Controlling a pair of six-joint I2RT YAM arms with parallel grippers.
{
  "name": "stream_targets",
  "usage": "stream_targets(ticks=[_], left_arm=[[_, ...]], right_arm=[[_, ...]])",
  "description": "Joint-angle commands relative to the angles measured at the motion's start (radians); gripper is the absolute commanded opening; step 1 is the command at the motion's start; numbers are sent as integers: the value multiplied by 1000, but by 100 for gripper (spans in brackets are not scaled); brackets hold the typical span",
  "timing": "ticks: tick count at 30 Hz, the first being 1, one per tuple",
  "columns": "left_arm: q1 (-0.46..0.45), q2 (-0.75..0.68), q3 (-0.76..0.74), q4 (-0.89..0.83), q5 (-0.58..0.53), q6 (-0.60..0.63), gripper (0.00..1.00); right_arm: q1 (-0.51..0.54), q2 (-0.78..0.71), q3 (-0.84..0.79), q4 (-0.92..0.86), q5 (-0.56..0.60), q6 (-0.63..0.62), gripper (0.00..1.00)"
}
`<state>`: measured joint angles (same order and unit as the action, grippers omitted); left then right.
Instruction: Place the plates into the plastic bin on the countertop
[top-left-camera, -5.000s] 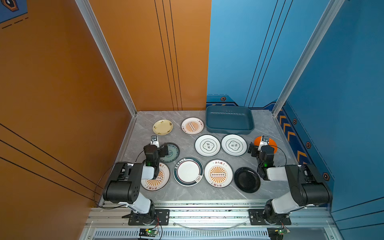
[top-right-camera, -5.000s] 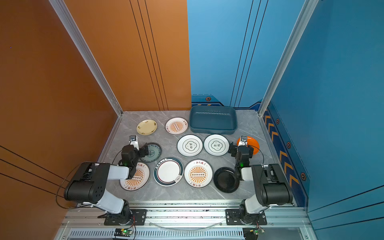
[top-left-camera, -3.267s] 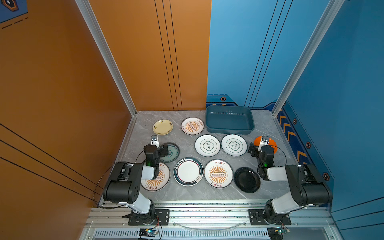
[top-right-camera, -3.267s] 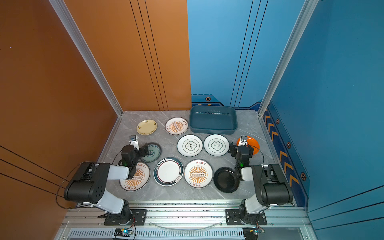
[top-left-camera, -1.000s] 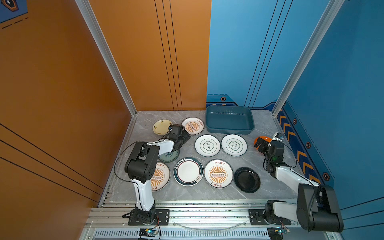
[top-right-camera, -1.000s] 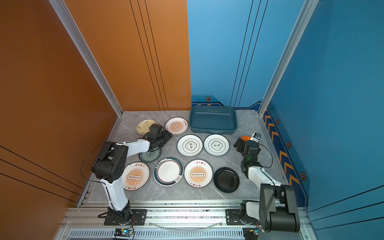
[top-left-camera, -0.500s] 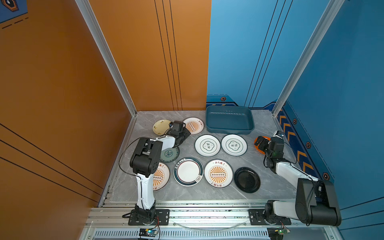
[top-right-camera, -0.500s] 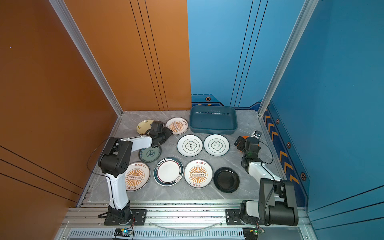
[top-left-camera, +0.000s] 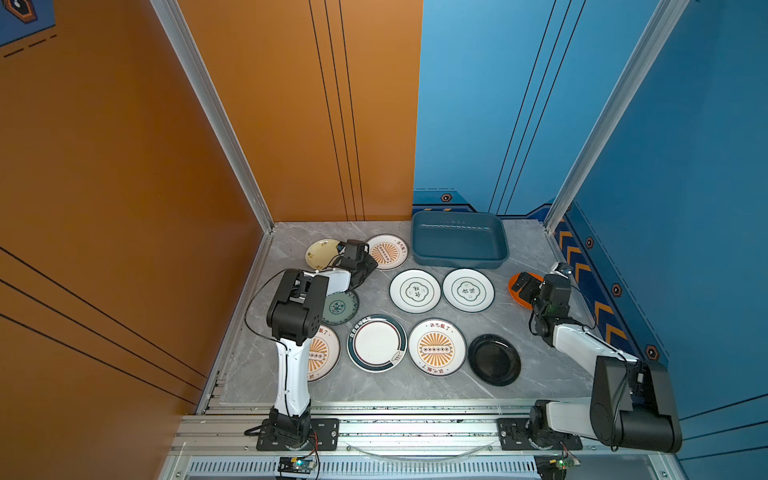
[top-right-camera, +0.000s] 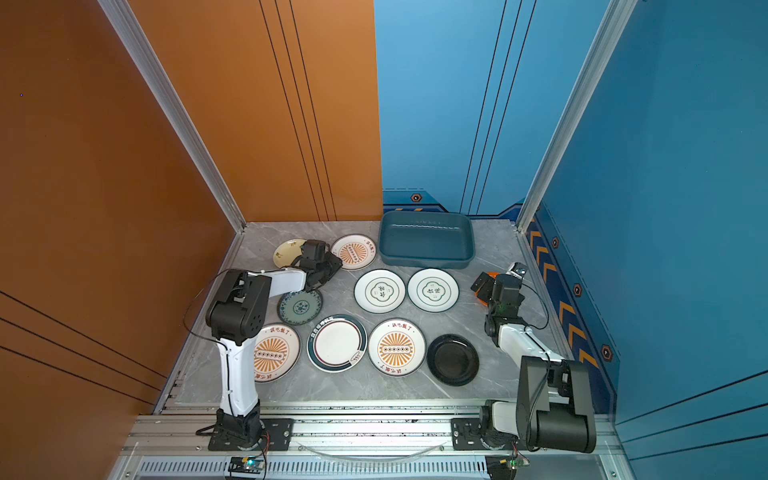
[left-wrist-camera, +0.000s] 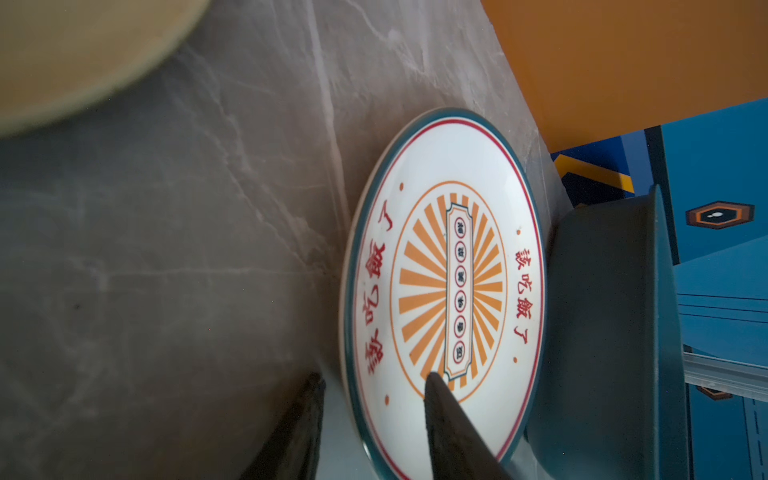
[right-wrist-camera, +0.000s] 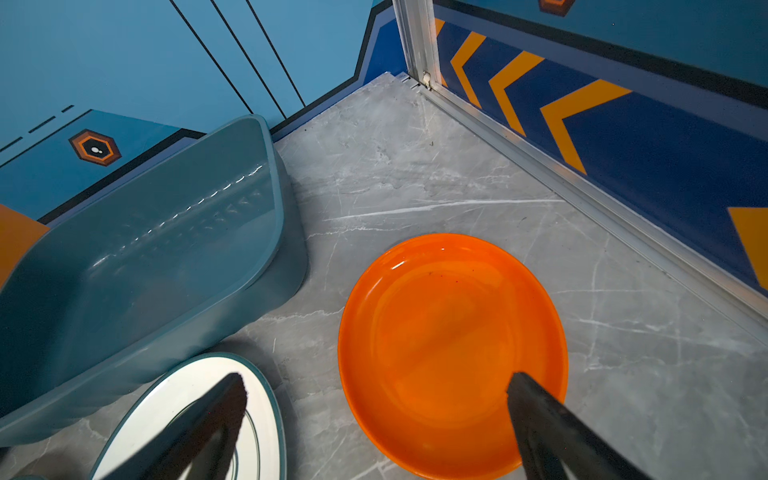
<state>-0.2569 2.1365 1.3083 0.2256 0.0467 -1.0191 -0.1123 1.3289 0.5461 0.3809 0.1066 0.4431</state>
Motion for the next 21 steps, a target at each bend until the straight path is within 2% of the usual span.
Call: stream_targets(ticks=[1, 5, 7, 21], left_arm=[[11, 59, 16, -43, -16, 6, 41], [13, 78, 33, -42, 7, 16, 26], [13, 80, 33, -39, 13, 17, 25], [5, 40, -55, 17, -5, 29, 0]], right_arm=[[-7, -13, -11, -11, -14, 14, 100], [-9, -11, -11, -13, -17, 16, 100], [-10, -11, -8, -12, -17, 16, 100], [-9, -17, -17, 1, -34, 15, 100]])
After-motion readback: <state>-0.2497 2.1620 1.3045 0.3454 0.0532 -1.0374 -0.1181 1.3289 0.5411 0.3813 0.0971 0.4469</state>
